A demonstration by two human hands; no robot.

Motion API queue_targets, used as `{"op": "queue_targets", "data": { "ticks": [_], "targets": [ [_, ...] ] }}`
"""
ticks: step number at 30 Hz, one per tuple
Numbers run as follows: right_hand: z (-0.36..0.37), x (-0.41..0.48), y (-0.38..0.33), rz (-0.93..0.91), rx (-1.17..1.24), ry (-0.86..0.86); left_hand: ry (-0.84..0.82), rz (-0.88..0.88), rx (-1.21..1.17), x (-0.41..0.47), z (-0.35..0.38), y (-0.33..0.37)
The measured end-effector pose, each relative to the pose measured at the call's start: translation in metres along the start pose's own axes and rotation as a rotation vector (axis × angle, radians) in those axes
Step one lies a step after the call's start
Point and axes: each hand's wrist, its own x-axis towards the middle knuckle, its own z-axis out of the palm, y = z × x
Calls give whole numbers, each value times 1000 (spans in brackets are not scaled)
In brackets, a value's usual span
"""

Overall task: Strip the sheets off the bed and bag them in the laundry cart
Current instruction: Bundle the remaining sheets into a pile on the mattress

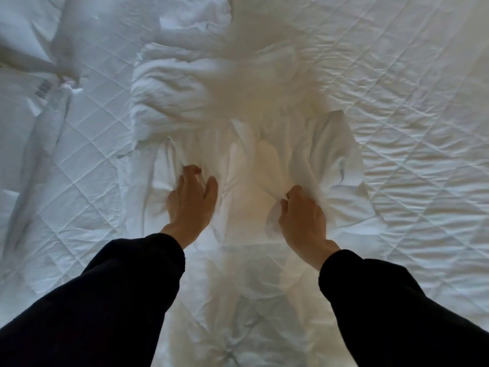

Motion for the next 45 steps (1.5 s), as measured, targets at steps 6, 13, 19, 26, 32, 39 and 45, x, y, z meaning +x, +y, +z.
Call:
{"op": "queue_targets", "data": {
  "ticks": [6, 13, 19, 26, 32, 39, 45],
  "targets": [
    [-40, 4, 55, -12, -129, 41, 49, -34, -207, 14, -17, -9],
    [-50, 0, 94, 59, 56, 3, -4, -80, -67, -2, -8, 0],
    [-33, 7, 54, 48, 294, -75, -39, -128, 91, -7, 0, 25],
    [-56, 25, 79, -6, 163, 140, 6, -72, -57, 11, -19, 28],
    [-46, 28, 84, 141, 29, 96, -62, -91, -262, 7, -12, 20],
    [-44, 11, 17, 121, 125, 404, -142, -264, -693, -6, -35, -5],
    [-19, -24, -74, -465, 166, -33, -102, -137, -259, -19, -33, -7]
  ]
}}
